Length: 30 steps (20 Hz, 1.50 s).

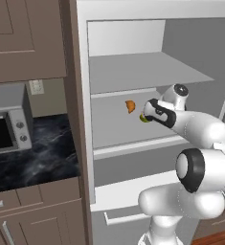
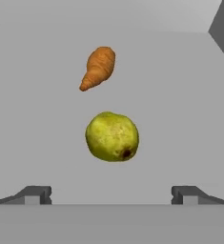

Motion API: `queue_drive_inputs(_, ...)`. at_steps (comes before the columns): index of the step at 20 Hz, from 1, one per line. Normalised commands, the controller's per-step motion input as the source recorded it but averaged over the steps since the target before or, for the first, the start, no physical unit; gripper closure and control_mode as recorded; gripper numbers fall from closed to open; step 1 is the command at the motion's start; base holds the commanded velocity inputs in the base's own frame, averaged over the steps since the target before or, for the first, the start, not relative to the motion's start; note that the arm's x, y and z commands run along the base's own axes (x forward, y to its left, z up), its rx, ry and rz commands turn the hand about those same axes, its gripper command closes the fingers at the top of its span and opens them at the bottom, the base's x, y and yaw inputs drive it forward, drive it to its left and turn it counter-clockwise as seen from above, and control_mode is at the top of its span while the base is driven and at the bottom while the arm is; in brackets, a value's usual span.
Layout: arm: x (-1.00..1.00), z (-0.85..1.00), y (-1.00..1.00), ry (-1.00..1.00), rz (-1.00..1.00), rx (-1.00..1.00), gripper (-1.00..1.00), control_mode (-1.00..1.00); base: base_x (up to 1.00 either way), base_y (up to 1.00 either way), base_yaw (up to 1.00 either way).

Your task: Pick up the pear and banana from the fridge and place one fruit on each plate on the dining counter.

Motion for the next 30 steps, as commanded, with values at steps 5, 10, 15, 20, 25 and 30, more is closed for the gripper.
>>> queue_drive_inputs(5, 0.28, -0.1, 0.0, 0.0, 0.09, 0.0, -1.0, -1.0, 0.0, 0.0, 0.0)
queue_drive_inputs(10, 0.17, -0.08, 0.0, 0.0, 0.17, 0.0, -1.0, -1.0, 0.0, 0.0, 0.0)
queue_drive_inputs(15, 0.23, -0.12, 0.01, 0.01, 0.12, 0.0, -1.0, -1.0, 0.0, 0.0, 0.0)
queue_drive_inputs(20, 0.31, -0.09, 0.11, 0.0, 0.07, 0.0, -1.0, -1.0, 0.0, 0.0, 0.0)
queue_drive_inputs(25, 0.26, -0.06, 0.11, 0.0, 0.06, 0.0, -1.0, -1.0, 0.0, 0.0, 0.0)
queue_drive_inputs(30, 0.19, -0.04, 0.0, 0.02, 0.06, 0.0, -1.0, -1.0, 0.0, 0.0, 0.0)
